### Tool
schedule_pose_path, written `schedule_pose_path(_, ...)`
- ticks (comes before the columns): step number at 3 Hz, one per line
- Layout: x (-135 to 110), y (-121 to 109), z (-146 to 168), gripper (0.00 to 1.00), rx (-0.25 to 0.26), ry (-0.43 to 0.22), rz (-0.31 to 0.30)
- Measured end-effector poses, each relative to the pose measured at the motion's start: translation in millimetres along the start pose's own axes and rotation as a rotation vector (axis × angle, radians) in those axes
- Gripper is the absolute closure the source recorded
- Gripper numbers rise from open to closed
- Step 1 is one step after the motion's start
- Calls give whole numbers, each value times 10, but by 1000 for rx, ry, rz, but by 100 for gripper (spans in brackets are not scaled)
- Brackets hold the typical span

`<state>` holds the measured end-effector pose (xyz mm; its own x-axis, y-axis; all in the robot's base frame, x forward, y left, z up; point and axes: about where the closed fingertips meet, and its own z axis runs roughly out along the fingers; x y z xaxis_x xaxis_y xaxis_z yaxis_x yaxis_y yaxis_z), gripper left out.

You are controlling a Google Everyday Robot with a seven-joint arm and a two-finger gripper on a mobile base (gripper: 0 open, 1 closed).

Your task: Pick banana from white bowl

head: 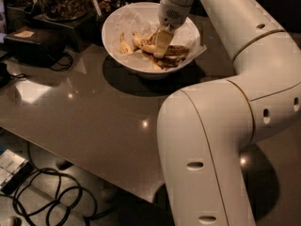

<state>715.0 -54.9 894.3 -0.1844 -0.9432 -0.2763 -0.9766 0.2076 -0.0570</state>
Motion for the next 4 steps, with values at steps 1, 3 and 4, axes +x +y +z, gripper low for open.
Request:
schedule_pose_path(1, 44, 22, -17, 83, 1, 14, 13)
schedule_pose_path(3, -28, -48, -49, 100, 40, -5, 16)
schedule_pose_path(4, -197, 197, -518, 100, 120, -15, -8)
